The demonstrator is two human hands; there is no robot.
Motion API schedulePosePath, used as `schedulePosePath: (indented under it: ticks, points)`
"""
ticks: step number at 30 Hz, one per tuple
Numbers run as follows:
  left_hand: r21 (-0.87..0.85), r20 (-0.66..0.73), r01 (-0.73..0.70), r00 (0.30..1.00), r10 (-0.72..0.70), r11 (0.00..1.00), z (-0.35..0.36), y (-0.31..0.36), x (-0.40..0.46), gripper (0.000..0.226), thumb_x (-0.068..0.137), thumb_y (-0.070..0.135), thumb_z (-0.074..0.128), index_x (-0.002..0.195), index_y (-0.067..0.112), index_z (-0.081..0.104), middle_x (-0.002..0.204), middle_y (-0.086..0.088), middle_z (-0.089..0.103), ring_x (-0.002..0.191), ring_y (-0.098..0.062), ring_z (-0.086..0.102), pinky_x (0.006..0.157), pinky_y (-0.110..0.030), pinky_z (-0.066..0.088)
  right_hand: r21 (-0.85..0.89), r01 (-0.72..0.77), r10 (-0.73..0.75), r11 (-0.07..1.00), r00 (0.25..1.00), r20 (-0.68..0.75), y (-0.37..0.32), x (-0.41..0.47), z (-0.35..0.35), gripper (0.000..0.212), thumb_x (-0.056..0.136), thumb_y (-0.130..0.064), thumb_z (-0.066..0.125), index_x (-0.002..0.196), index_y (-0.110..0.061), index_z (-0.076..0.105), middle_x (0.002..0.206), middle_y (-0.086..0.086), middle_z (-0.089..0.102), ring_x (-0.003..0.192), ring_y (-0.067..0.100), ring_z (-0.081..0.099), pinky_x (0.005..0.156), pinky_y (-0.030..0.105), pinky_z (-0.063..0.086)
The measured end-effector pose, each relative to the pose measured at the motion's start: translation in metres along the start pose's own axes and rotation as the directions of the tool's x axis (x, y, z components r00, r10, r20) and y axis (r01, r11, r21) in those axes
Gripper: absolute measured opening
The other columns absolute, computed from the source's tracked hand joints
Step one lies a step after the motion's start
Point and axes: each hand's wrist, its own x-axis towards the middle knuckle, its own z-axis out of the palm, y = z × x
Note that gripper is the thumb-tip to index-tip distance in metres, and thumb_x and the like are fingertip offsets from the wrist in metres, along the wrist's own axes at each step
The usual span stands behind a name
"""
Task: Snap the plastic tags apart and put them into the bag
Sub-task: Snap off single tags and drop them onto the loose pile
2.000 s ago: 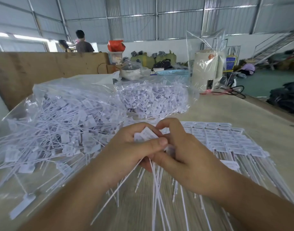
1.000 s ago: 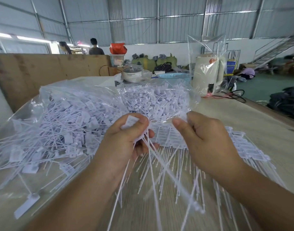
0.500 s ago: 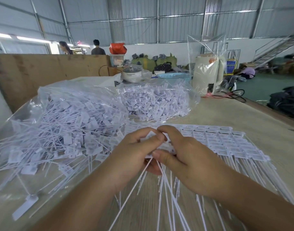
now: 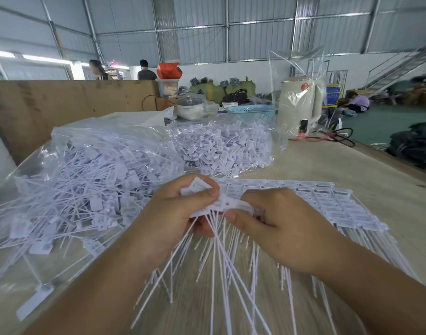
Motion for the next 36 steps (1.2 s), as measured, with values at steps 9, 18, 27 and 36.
schedulePosePath:
  ticks: [9,18,27,36]
  points:
    - [0.013,-0.006,0.001,1.000,-0.001,1.000,0.002,-0.003,0.000,0.007,0.068,0.025,0.073,0.075,0.024,0.072,0.069,-0.003,0.067,0.054,-0.011,0.060,0.045,-0.022,0.048,-0.043,-0.002,0.003,0.999,1.000,0.015,-0.001,0.002,0.004,0.038,0.091,-0.057,0.039,0.069,-0.026,0.040,0.059,-0.008,0.045,0.056,0.012,0.048,0.056,0.037,0.042]
    - [-0.241,-0.064,0.076,0.994,-0.094,0.968,0.011,-0.006,0.002,0.013,0.071,0.023,0.072,0.083,0.021,0.074,0.079,-0.007,0.072,0.063,-0.016,0.067,0.051,-0.027,0.055,-0.083,-0.035,0.021,0.996,0.986,-0.163,-0.010,0.004,0.014,0.043,0.093,-0.052,0.038,0.062,-0.024,0.027,0.056,-0.005,0.039,0.055,0.021,0.044,0.051,0.033,0.029]
    - [-0.565,-0.003,0.188,0.973,-0.230,0.804,0.014,-0.010,0.004,0.020,0.076,0.015,0.066,0.094,0.006,0.070,0.074,-0.011,0.069,0.055,-0.015,0.064,0.049,-0.027,0.057,0.074,-0.010,0.038,0.997,0.924,-0.381,-0.012,0.005,0.014,0.041,0.099,-0.043,0.041,0.065,-0.018,0.043,0.054,-0.005,0.045,0.050,0.018,0.049,0.048,0.036,0.041]
    - [-0.170,0.013,0.119,0.993,-0.118,0.978,0.012,-0.007,-0.002,0.016,0.072,0.032,0.070,0.080,0.019,0.075,0.066,-0.003,0.067,0.050,-0.011,0.059,0.044,-0.023,0.049,0.185,0.085,-0.053,0.979,0.984,-0.171,0.000,0.000,0.011,0.044,0.095,-0.056,0.038,0.072,-0.020,0.046,0.053,-0.008,0.042,0.047,0.011,0.042,0.047,0.041,0.039]
